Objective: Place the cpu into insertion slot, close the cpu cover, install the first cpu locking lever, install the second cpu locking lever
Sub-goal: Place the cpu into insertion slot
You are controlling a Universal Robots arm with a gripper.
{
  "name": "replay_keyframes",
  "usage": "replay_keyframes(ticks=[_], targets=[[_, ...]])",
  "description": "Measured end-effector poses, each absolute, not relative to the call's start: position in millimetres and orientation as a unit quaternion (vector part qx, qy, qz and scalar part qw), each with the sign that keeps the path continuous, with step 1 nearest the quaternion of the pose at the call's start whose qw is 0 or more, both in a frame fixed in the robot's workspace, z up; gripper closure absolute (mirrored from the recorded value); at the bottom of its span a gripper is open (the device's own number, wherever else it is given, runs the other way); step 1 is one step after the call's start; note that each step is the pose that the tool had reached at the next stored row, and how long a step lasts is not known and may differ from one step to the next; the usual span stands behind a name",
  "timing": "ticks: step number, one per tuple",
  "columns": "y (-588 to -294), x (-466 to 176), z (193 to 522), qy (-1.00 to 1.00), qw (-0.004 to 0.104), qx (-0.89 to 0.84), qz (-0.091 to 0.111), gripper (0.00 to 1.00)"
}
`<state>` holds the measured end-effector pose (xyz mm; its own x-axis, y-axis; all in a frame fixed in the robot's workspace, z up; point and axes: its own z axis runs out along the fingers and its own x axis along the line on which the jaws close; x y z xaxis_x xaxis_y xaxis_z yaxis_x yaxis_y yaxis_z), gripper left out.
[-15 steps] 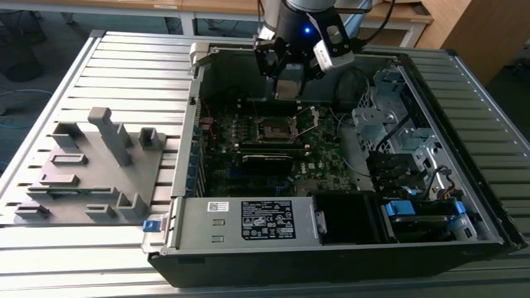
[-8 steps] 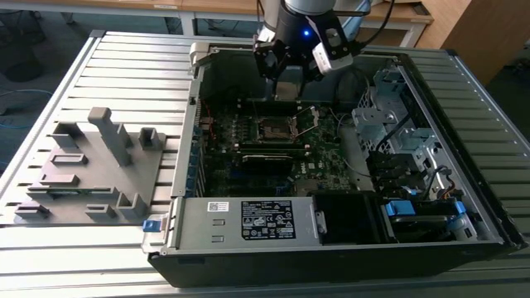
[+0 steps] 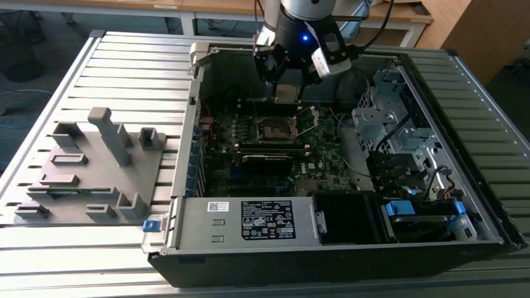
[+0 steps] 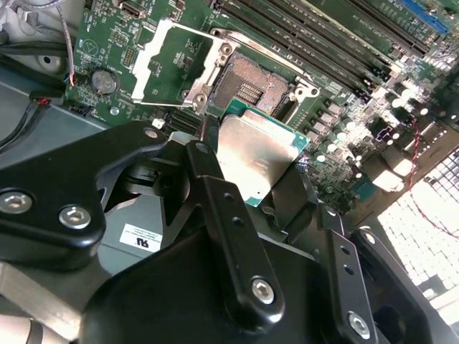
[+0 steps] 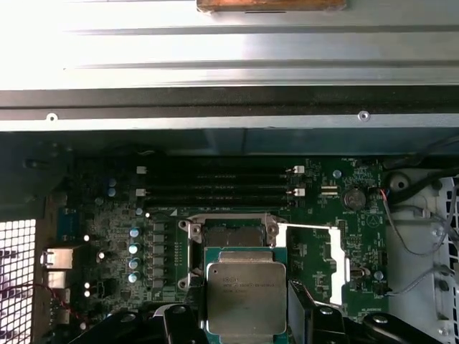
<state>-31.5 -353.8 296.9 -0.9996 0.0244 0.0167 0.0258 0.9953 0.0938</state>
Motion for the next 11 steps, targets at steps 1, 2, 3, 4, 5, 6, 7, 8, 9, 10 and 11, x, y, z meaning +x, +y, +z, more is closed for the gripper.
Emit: replay_keyframes(ticks=[1,2,3,4,5,6,7,8,9,10,11], targets=[[-353.8,-31.5,296.7,-0.999,0.008,-0.013,-0.047,0.46],[-353.8,-31.5,296.7,-0.999,0.008,-0.013,-0.047,0.46],[-353.8,-31.5,296.7,-0.999,0.008,-0.013,-0.047,0.46],[-353.8,-31.5,296.5,-0.999,0.008,-0.013,-0.047,0.46],[-353.8,-31.5,296.3,-0.999,0.008,-0.013,-0.047,0.46],[-353.8,-31.5,295.9,-0.999,0.008,-0.013,-0.047,0.46],[-353.8,-31.5,295.4,-0.999,0.008,-0.013,-0.047,0.46],[-353.8,-31.5,295.0,-0.999,0.008,-0.013,-0.047,0.46],[-353.8,-31.5,294.5,-0.999,0.008,-0.013,-0.047,0.46],[-353.8,-31.5,294.1,-0.999,0.008,-0.013,-0.047,0.46],[-353.8,-31.5,294.0,-0.999,0.008,-0.013,-0.047,0.46]])
